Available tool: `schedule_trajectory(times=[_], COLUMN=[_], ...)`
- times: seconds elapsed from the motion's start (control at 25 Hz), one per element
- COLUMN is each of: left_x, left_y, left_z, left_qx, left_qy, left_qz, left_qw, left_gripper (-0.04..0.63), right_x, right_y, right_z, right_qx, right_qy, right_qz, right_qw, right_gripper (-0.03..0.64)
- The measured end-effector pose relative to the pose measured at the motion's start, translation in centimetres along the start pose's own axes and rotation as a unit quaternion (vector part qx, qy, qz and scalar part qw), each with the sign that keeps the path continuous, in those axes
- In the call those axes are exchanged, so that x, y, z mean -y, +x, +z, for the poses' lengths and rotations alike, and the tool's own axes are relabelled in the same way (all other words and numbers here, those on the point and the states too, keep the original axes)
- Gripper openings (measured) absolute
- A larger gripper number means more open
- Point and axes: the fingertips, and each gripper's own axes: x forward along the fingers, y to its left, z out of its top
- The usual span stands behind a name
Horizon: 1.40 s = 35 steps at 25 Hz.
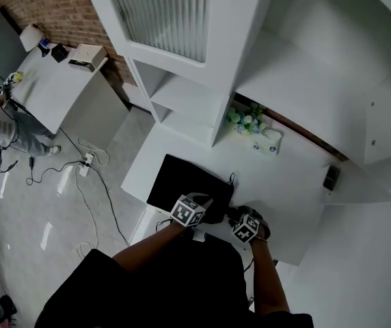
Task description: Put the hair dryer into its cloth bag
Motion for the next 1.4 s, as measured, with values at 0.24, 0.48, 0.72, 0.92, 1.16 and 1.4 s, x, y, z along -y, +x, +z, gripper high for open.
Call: schedule_trajectory(times=[0.24, 0.48, 0.72, 0.92, 1.16, 1.4], left_x=[1.0, 1.5, 1.3, 1.5, 1.8, 1.7], left_y=[-0.3, -0.6, -1.1, -1.3, -1.4, -1.7], left_z=[0.6, 1.0, 1.0, 1.0, 1.4, 1.4], left_qx=[0.014, 0.02, 0.026, 0.031, 0.037, 0.039], left_qy=[-0.009, -0.011, -0.012, -0.012, -0.005, 0.002], left_qz=[-0.018, -0.023, -0.016, -0.014, -0.012, -0.013], left_qw=[0.9997, 0.9995, 0.9995, 0.9994, 0.9992, 0.9992], left_gripper=[0.035, 0.035, 0.035, 0.035, 0.035, 0.035], right_x=[-0.2, 0.1, -0.3, -0.1, -0.7, -1.8], right_y=[0.4, 1.8, 0.6, -0.1, -0.3, -0.3], right_z=[0.2, 0.5, 2.6, 5.0, 6.3, 7.8], right_qx=[0.013, 0.023, 0.071, 0.102, 0.11, 0.134], right_qy=[0.0, -0.013, -0.011, -0.018, -0.073, -0.087], right_qz=[0.011, -0.019, -0.008, -0.006, -0.004, 0.006], right_qw=[1.0, 0.999, 0.997, 0.995, 0.991, 0.987], right_gripper=[0.282, 0.281, 0.255, 0.249, 0.247, 0.247])
